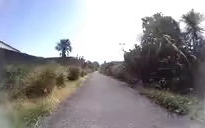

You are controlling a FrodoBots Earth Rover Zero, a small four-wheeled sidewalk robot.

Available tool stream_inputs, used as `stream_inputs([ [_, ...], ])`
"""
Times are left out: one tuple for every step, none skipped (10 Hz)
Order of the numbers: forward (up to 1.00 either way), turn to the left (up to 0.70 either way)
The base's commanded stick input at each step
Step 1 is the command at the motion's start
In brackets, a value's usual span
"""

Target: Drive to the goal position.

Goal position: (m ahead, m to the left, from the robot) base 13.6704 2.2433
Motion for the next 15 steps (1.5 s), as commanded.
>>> stream_inputs([
  [0.70,0.02],
  [0.70,0.02],
  [0.70,0.03],
  [0.70,0.03],
  [0.70,0.03],
  [0.70,0.03],
  [0.70,0.03],
  [0.70,0.03],
  [0.59,0.03],
  [0.55,0.04],
  [0.51,0.04],
  [0.51,0.03],
  [0.57,0.03],
  [0.63,0.02],
  [0.66,0.02],
])
